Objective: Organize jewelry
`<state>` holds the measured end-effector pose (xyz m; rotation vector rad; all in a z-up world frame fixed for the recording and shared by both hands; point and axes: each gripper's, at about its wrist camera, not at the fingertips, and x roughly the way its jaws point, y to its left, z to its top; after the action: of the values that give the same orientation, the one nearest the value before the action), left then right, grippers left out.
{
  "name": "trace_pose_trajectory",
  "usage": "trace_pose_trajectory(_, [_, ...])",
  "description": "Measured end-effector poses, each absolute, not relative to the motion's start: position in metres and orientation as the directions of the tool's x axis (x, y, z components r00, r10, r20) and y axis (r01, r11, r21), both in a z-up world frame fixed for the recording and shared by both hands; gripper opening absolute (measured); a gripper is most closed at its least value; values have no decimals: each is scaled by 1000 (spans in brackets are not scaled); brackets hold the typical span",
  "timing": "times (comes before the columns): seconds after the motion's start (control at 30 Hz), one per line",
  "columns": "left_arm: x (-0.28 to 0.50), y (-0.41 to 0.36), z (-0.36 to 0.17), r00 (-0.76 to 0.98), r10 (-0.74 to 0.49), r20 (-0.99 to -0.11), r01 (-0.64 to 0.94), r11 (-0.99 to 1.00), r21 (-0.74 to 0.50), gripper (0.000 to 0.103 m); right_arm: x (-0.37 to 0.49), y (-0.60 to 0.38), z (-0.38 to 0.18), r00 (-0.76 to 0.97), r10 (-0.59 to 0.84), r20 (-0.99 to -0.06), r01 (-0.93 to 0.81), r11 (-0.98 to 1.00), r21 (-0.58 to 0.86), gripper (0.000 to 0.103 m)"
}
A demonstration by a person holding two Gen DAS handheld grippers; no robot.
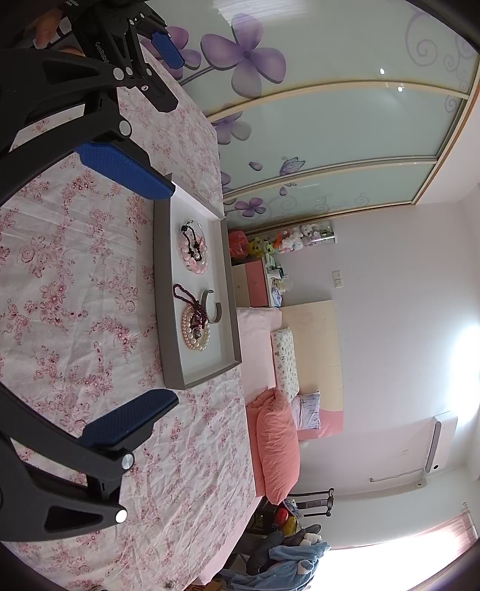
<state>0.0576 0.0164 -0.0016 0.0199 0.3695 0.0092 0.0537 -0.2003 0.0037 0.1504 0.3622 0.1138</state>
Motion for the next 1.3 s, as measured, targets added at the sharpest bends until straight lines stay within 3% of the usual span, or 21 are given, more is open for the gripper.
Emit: trace_pose_trajectory(1.3, [59,13,-2,930,13,-367,-4,1000,24,99,51,-194,1,924,145,-355,-84,980,183,101])
